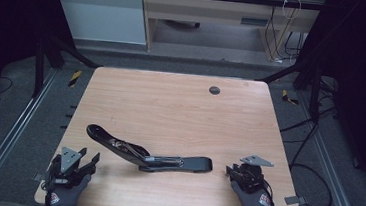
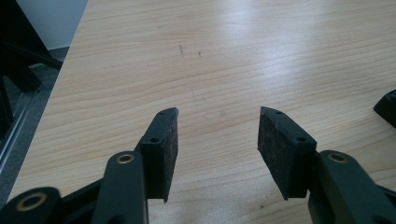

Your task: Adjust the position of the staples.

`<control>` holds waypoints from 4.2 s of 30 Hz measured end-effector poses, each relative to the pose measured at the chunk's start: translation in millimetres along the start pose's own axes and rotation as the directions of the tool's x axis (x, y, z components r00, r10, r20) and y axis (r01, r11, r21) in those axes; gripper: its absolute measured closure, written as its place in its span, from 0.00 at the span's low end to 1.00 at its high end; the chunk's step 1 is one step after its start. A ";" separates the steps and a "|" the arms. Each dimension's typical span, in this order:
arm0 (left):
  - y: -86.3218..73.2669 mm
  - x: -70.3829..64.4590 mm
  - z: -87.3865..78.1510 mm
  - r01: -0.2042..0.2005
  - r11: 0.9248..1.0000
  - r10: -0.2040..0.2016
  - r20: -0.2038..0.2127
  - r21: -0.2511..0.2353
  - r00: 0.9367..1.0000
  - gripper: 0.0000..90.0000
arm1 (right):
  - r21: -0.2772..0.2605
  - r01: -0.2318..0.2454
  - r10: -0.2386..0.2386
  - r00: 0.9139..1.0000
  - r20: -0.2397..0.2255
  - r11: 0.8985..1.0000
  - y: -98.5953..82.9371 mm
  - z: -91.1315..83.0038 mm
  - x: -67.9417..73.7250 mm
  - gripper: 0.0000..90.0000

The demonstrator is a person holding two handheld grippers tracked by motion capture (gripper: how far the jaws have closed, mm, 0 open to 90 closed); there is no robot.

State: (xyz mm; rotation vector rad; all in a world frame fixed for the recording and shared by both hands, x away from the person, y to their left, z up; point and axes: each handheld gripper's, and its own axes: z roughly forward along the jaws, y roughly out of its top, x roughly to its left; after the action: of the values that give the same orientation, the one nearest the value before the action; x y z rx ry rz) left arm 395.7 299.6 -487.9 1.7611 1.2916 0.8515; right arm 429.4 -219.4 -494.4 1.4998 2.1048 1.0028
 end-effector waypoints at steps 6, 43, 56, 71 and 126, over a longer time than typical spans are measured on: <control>-0.8 0.0 0.2 0.007 1.000 -0.007 0.000 -0.002 1.000 0.52 | 0.025 0.007 -0.008 1.000 0.013 1.000 3.0 4.6 2.4 0.80; 1.0 -9.3 -2.2 -0.027 1.000 0.027 0.051 0.009 0.998 0.80 | -0.085 0.045 -0.054 0.992 -0.111 0.995 15.3 -1.9 13.8 1.00; 0.4 -8.1 -1.6 -0.024 1.000 0.023 0.028 0.012 0.999 0.85 | -0.090 0.016 -0.028 0.991 -0.131 0.996 32.0 35.8 28.1 1.00; -0.1 -8.0 -0.9 -0.032 0.999 0.031 0.028 0.017 0.999 0.82 | -0.038 0.064 -0.068 0.989 -0.128 0.997 38.1 50.6 36.0 1.00; -2.0 -6.1 2.8 -0.027 0.999 0.027 0.032 0.018 0.999 0.67 | 0.022 0.134 -0.133 0.989 -0.059 0.991 35.8 -27.4 -16.8 0.77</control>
State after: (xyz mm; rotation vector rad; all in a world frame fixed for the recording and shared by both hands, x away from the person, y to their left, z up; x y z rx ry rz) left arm 395.6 293.5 -491.4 1.8033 1.2613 0.8261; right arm 441.4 -237.6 -451.5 1.3362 2.2334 0.9847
